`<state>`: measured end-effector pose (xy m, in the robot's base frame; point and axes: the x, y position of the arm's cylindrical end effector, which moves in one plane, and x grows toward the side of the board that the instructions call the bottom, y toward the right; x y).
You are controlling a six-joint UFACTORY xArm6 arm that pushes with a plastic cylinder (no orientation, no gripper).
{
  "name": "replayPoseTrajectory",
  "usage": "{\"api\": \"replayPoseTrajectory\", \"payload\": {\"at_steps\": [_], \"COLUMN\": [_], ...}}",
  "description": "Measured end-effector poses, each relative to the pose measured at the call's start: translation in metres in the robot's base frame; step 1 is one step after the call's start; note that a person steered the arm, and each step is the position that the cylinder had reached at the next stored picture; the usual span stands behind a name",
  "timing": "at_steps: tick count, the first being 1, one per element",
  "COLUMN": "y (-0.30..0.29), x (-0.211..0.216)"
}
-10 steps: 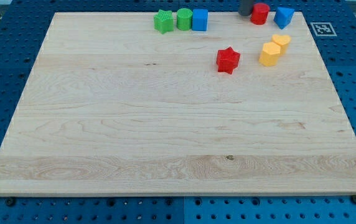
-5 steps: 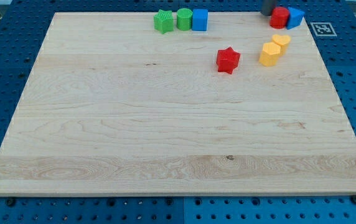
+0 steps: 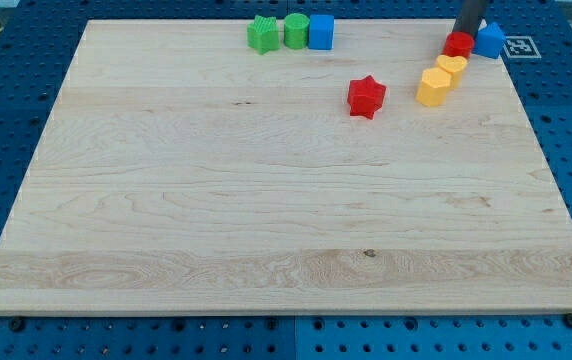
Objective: Push the red circle into the red star
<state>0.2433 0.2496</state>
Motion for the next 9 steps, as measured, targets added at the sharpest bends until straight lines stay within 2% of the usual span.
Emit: {"api": "replayPoseTrajectory", "payload": {"at_steps": [3,4,6,7,9], "y": [0.012,0.008,-0.005,0.033,-0.002], "x": [0.061,0.067,0.060,0.034,0.033]}}
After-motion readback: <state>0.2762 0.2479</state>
